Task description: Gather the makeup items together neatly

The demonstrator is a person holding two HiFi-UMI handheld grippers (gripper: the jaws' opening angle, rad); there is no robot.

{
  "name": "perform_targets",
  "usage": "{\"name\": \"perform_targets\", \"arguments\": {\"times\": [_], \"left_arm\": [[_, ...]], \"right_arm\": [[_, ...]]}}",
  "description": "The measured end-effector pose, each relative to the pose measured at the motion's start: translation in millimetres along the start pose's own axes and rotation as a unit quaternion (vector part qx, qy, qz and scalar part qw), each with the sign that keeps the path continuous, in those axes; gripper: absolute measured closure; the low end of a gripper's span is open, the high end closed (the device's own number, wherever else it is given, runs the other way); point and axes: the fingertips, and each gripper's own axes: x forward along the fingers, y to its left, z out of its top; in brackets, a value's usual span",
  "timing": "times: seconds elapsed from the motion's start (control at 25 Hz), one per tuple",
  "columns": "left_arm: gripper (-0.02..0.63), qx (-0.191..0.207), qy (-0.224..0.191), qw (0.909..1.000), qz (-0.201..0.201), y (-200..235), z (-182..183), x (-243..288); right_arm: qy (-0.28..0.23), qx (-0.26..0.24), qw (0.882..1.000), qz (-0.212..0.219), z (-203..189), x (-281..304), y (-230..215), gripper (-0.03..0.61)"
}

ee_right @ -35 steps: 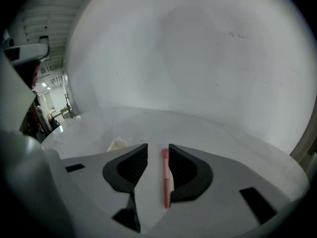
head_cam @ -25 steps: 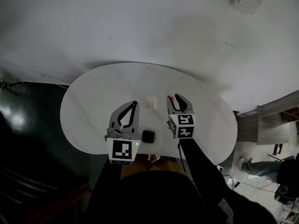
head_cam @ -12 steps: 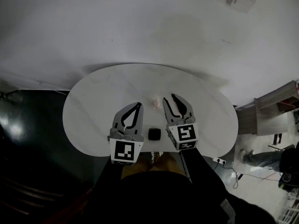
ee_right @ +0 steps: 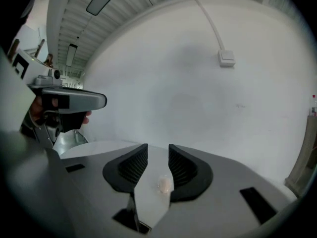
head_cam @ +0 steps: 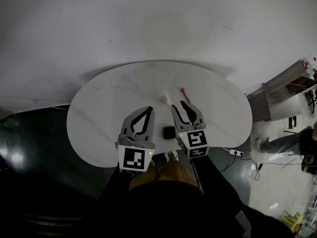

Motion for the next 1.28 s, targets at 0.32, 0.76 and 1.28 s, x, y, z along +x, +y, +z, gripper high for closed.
{"name": "perform_targets", "arguments": {"times": [0.32, 0.76, 1.28], "left_arm": [[0.6, -0.002, 0.004, 0.999, -0.044, -15, -18, -19], [0.6, 0.0, 0.025, 0.9982, -0.054, -15, -37, -40], [0.6, 0.009, 0.032, 0.9985, -0.044, -9, -43, -45]], "right_arm": [[0.082, 0.048, 0.995, -0.037, -73, -17, 26, 0.351], [0.22, 0.114, 0.966, -0.068, -197, -18, 43, 0.233], [0.277, 0.11, 0.95, -0.093, -258, -10, 44, 0.23]]}}
